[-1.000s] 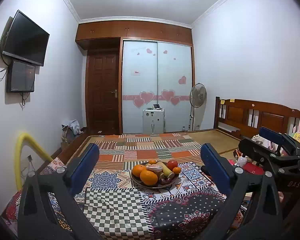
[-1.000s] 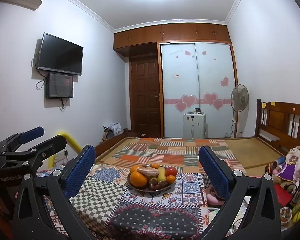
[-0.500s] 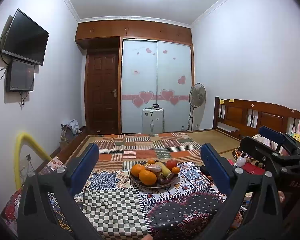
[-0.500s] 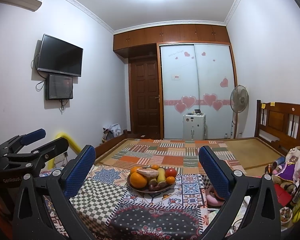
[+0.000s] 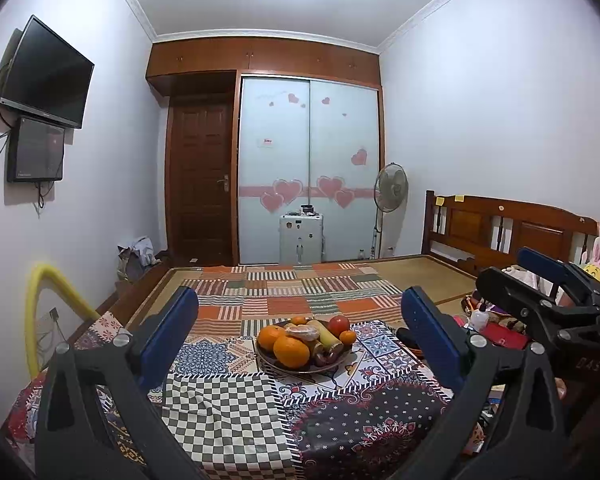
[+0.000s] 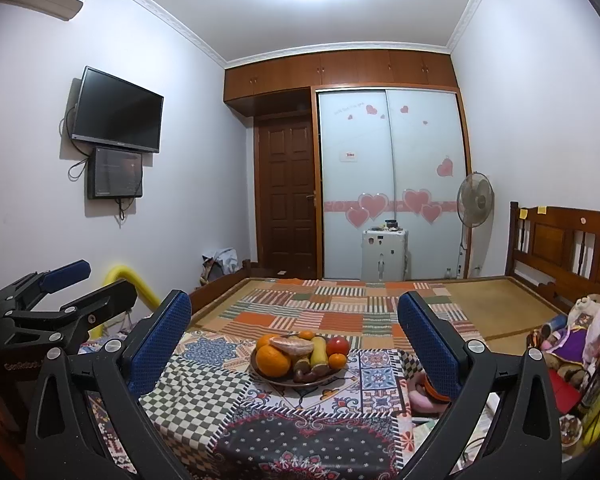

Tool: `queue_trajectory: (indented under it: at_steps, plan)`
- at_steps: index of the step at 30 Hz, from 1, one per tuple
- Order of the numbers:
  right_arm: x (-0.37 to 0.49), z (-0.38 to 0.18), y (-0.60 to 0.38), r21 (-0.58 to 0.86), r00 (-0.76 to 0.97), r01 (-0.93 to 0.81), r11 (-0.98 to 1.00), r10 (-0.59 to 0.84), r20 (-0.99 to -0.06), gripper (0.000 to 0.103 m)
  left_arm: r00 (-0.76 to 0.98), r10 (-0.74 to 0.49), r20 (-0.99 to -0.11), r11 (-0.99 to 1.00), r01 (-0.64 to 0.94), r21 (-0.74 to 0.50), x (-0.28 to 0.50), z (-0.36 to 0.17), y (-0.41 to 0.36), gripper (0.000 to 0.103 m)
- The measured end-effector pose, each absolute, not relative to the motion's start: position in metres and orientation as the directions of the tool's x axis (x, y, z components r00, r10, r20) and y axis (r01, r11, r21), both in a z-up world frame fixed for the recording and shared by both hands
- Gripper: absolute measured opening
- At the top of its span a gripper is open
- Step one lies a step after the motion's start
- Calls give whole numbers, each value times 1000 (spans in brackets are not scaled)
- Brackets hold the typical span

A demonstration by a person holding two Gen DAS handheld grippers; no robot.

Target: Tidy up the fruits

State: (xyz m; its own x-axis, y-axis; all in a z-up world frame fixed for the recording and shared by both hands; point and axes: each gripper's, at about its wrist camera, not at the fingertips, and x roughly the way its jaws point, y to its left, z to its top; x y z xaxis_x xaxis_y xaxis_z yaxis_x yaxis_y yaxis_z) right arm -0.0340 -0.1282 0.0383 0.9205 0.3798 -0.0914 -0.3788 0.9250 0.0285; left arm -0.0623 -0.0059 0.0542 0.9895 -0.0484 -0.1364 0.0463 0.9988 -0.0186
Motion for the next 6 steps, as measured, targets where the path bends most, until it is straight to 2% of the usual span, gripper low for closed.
queue_trajectory:
  at_steps: [6]
  plan:
    - [-32, 38, -130, 36, 920, -379, 925, 381, -96, 103, 989, -53, -140, 999, 51, -21, -62, 54, -5, 103]
